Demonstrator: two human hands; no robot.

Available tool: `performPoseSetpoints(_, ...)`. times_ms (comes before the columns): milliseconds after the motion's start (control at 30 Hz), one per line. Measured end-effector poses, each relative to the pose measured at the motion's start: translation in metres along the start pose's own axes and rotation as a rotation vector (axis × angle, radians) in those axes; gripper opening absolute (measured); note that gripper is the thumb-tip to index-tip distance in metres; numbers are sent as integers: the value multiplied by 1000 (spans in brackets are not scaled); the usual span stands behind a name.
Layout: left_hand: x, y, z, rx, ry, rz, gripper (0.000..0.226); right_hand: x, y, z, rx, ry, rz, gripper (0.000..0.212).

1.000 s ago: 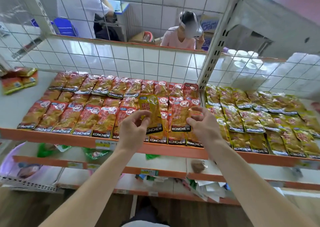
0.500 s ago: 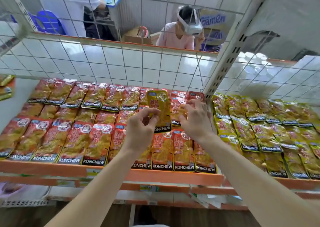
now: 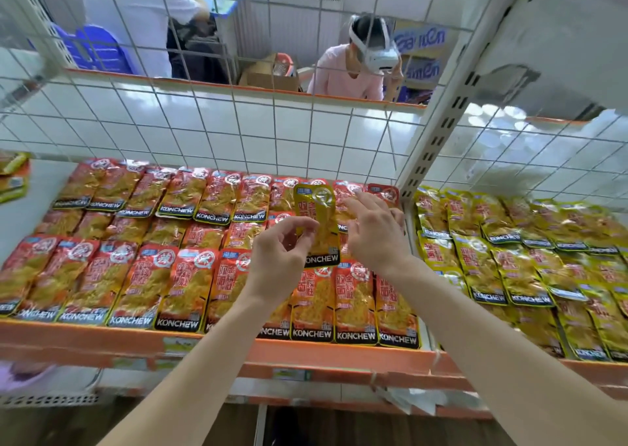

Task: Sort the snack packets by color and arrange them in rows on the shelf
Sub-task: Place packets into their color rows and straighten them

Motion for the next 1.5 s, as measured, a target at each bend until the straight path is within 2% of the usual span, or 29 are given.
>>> performPoseSetpoints(200, -21, 22, 22, -4, 71, -32, 23, -51, 21, -42, 97, 122, -57, 45)
performPoseSetpoints(433, -79, 50, 105, 0, 81, -20, 26, -137, 95, -93, 94, 191, -43, 45)
performPoseSetpoints(600, -122, 73, 175, 15, 51, 18, 27, -192, 154, -120, 98, 193, -28, 51)
performPoseSetpoints(900, -168, 96, 279, 40, -87, 36, 25, -265, 254, -152, 149, 254, 100, 42)
performPoseSetpoints(1100, -168, 105, 331, 72, -162, 53, 20, -281, 300, -164, 117, 264, 184, 46)
performPoseSetpoints(1500, -114, 106, 401, 50, -280, 89, 16, -248, 356, -181, 76, 250, 288, 46)
Point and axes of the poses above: each hand's wrist, its own x-axis towards the middle knuckle, its own z-axis out of the palm, y = z × x, the point moved 7 cm from there along x, towards the middle knuckle
